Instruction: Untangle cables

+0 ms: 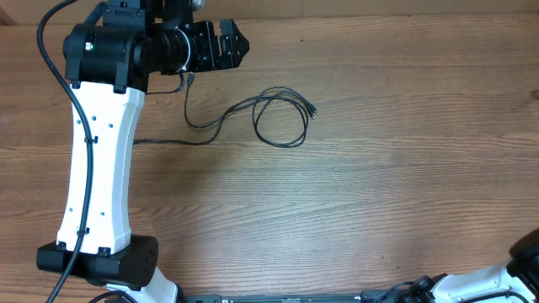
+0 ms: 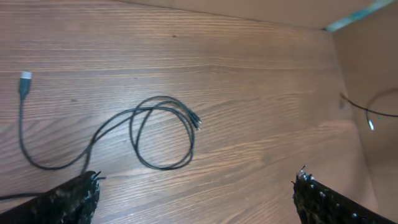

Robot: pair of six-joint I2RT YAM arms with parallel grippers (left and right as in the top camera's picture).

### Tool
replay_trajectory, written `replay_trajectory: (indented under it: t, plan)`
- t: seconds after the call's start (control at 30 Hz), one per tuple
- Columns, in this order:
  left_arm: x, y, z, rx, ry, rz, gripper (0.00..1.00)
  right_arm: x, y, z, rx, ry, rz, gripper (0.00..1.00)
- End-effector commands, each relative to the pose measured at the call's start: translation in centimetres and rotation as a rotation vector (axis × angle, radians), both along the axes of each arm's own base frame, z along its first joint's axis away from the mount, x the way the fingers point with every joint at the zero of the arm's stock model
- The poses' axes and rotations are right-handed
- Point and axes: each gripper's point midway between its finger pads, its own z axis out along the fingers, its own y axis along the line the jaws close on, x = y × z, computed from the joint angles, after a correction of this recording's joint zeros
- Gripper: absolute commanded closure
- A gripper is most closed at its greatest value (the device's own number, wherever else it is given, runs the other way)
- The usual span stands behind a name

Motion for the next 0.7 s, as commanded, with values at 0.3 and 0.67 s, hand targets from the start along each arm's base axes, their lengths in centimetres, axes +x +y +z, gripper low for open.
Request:
replay_trajectory:
  t: [0.3, 0.67]
  plan:
    - [1.6, 0.9, -0.8, 0.059, -0.022, 0.047, 0.0, -9.4, -4.9, -7.0, 0.18, 0.104, -0.157, 0.96]
    - [1.5, 0.9, -0.9, 0.061, -0.016, 0.047, 0.0, -6.9, -4.1, -24.7, 0.602, 0.144, -0.175, 0.84]
